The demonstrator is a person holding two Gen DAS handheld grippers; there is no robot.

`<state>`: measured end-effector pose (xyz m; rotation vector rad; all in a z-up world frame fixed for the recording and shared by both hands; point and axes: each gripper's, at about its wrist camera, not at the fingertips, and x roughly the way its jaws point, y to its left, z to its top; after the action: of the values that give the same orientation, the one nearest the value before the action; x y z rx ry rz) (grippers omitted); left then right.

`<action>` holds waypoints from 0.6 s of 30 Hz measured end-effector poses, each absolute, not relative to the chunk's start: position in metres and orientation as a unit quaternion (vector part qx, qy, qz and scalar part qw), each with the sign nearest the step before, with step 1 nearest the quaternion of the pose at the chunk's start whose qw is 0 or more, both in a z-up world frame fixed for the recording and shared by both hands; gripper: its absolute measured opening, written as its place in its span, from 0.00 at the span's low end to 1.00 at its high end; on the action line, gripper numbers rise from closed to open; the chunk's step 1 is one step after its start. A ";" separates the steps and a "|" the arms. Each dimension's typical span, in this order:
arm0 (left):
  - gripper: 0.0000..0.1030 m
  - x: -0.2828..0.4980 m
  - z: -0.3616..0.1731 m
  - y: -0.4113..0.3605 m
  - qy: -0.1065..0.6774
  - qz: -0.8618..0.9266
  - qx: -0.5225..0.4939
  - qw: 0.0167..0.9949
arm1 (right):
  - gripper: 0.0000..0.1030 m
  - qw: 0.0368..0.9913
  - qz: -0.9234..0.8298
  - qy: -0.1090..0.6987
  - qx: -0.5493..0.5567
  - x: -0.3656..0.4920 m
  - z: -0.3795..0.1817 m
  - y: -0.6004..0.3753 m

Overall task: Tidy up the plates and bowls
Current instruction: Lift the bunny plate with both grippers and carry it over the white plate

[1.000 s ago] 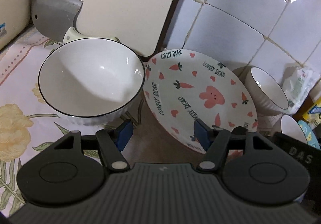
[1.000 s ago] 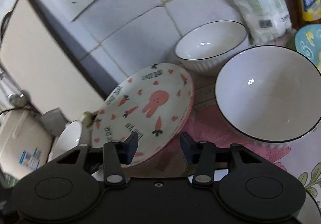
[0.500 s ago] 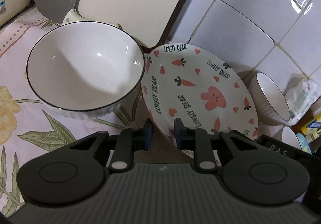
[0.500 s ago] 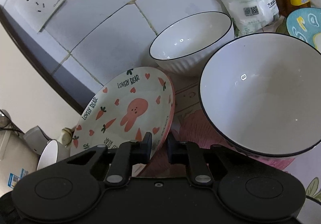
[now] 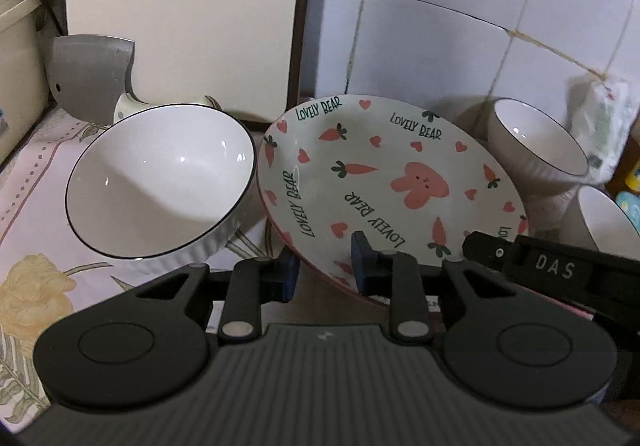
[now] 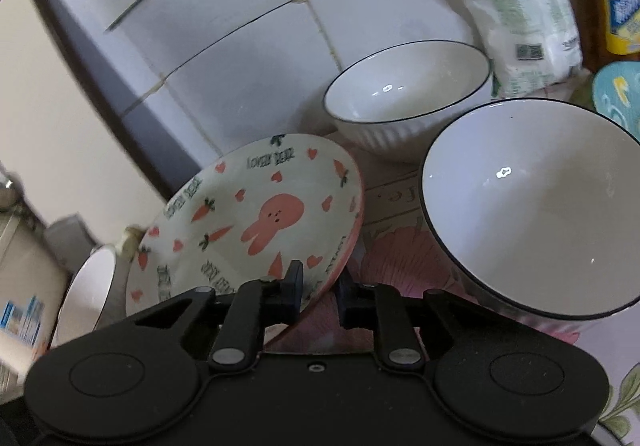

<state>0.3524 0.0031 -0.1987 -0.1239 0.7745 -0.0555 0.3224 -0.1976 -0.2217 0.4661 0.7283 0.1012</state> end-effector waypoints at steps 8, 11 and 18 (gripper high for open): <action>0.24 0.335 -0.184 0.006 0.377 -0.050 -0.043 0.924 | 0.23 0.907 0.075 0.347 0.225 0.308 -0.218 -0.206; 0.24 0.336 -0.185 0.010 0.388 -0.058 -0.056 0.918 | 0.22 0.907 0.077 0.349 0.222 0.307 -0.217 -0.207; 0.24 0.346 -0.201 0.028 0.437 -0.074 -0.131 0.887 | 0.22 0.907 0.074 0.359 0.206 0.310 -0.220 -0.205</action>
<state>0.3463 0.0276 -0.2005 -0.2729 0.9082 -0.1535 0.3096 -0.2049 -0.2202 0.4248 0.7414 0.1537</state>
